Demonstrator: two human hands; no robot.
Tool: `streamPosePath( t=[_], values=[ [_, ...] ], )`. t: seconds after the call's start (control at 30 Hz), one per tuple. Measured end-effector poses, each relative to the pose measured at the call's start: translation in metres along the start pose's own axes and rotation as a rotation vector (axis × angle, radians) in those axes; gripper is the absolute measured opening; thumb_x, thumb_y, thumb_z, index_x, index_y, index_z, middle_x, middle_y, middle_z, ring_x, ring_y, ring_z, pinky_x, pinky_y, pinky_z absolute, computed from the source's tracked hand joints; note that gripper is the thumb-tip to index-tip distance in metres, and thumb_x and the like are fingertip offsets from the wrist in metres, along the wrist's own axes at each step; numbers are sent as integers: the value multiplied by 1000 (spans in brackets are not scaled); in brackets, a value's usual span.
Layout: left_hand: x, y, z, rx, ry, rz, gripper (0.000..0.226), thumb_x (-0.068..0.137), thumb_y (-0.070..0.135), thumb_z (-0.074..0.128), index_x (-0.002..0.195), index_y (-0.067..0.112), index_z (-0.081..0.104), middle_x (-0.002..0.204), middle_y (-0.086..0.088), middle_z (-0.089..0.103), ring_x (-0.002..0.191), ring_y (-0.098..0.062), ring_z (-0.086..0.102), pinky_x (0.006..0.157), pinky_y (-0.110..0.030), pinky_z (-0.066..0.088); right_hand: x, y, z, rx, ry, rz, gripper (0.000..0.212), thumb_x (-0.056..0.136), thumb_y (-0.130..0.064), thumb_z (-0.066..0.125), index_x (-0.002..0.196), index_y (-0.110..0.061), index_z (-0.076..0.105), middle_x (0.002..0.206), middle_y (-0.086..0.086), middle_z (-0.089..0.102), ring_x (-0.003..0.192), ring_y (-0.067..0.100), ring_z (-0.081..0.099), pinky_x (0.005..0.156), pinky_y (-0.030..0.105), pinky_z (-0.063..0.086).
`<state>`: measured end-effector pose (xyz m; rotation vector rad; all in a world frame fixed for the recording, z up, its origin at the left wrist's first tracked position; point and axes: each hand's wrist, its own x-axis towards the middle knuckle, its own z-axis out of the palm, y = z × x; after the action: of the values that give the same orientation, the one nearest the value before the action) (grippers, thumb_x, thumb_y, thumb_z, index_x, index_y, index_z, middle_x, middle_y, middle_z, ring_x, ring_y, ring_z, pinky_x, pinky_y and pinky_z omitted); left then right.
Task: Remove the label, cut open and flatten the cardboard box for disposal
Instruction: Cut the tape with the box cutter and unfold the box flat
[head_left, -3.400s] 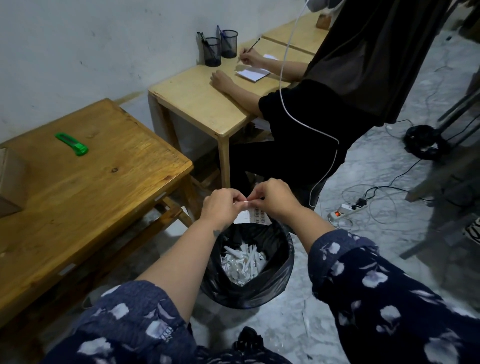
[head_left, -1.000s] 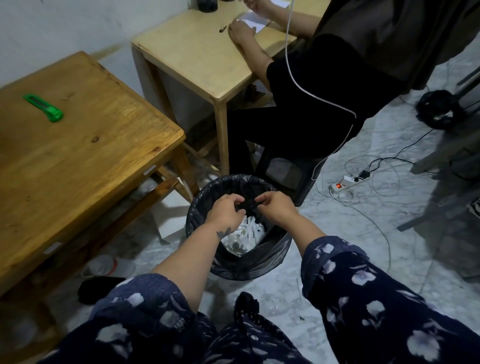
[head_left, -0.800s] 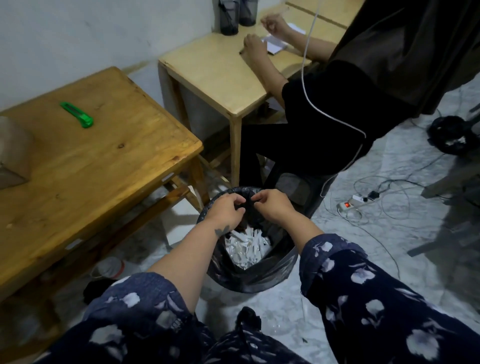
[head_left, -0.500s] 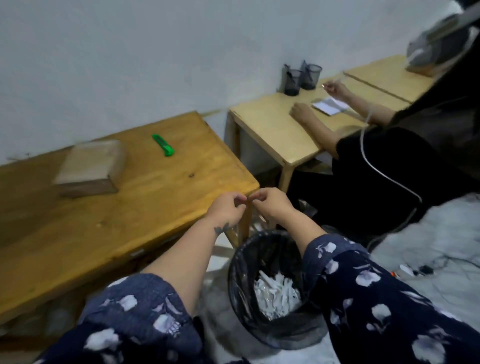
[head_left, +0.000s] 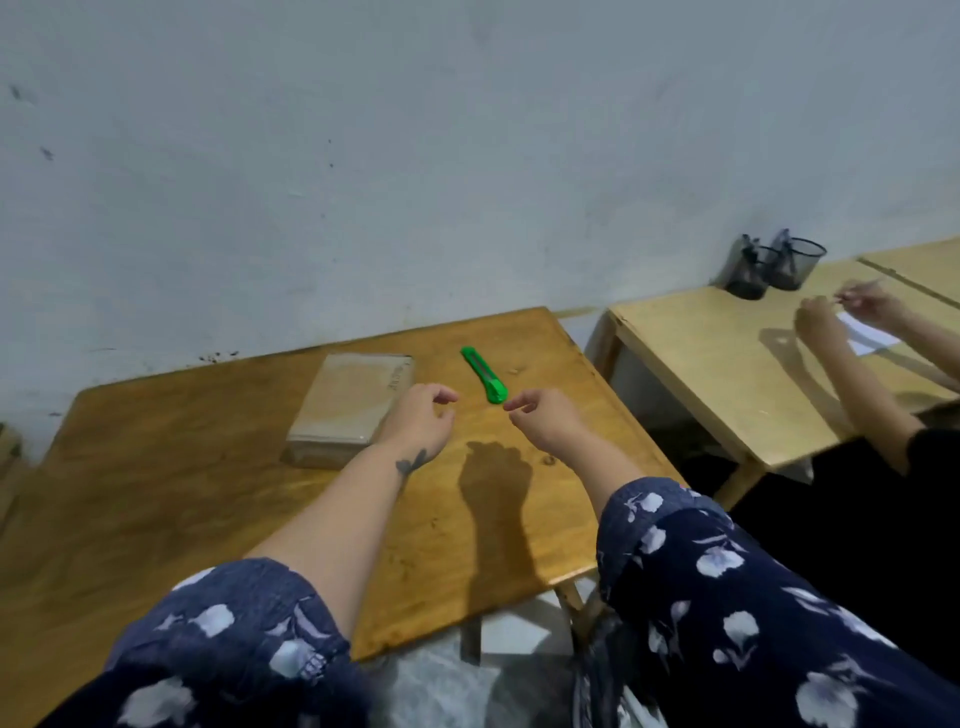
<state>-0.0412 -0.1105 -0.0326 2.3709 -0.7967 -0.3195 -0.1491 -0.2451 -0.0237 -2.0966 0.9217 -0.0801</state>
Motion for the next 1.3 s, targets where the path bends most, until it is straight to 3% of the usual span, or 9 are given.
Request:
streamPosePath(
  t=[0.07, 0.2, 0.33, 0.47, 0.77, 0.87, 0.97, 1.1, 1.3],
  values=[
    [13, -24, -10, 24, 48, -38, 23, 93, 25, 52, 114, 29, 60, 132, 3, 54, 121, -20, 50, 94, -32, 44, 19, -7, 15, 10, -4, 17, 24, 95, -18, 47, 111, -21, 65, 107, 1, 58, 69, 11, 55, 54, 27, 47],
    [30, -65, -21, 148, 119, -100, 31, 94, 32, 49, 125, 31, 53, 135, 3, 48, 125, -22, 43, 103, -43, 39, 55, -11, 44, 12, 23, 77, 23, 92, -17, 52, 110, -22, 64, 124, 9, 61, 97, 21, 61, 82, 33, 53],
    [53, -97, -25, 248, 182, -115, 42, 96, 37, 43, 137, 27, 42, 146, 1, 41, 137, -20, 32, 115, -46, 22, 93, -9, 58, -39, 116, 99, 26, 91, -17, 55, 115, -26, 64, 128, 10, 59, 107, 25, 60, 85, 34, 55],
    [64, -114, -22, 317, 154, -124, 54, 99, 42, 32, 149, 22, 24, 159, 1, 17, 147, -16, 7, 118, -46, 6, 129, 1, 59, -120, 199, 99, 30, 91, -19, 58, 120, -27, 61, 137, 7, 45, 127, 27, 40, 101, 41, 45],
    [63, -118, -8, 399, 192, -165, 58, 98, 51, 20, 150, 27, 20, 159, 9, 14, 147, -9, 4, 119, -41, 7, 162, 13, 79, -213, 171, 11, 54, 84, -20, 64, 135, -21, 46, 132, 6, 49, 125, 25, 45, 105, 44, 38],
    [62, -117, -10, 391, 195, -161, 58, 98, 50, 21, 150, 26, 22, 159, 8, 16, 147, -9, 4, 120, -41, 6, 164, -3, 79, 37, 69, 18, 58, 83, -10, 64, 137, -21, 45, 132, 5, 48, 115, 19, 52, 91, 34, 49],
    [62, -116, -9, 403, 203, -160, 57, 97, 49, 22, 150, 26, 23, 159, 7, 17, 147, -10, 6, 119, -42, 7, 157, -29, 73, 392, -77, 1, 50, 89, 0, 55, 134, -22, 49, 126, -1, 49, 82, 6, 56, 67, 21, 52],
    [63, -116, -8, 392, 211, -165, 56, 97, 49, 23, 149, 27, 24, 158, 8, 19, 146, -10, 7, 119, -42, 9, 147, -59, 67, 893, -337, 118, 41, 93, -1, 50, 129, -18, 52, 116, 14, 56, 68, 13, 58, 63, 27, 55],
    [64, -115, -7, 387, 210, -165, 56, 97, 50, 22, 149, 28, 23, 158, 8, 18, 146, -9, 7, 119, -43, 8, 130, -58, 80, 991, -581, 248, 38, 95, -4, 45, 132, -13, 49, 114, 16, 57, 74, 14, 55, 70, 27, 51]
  ],
)
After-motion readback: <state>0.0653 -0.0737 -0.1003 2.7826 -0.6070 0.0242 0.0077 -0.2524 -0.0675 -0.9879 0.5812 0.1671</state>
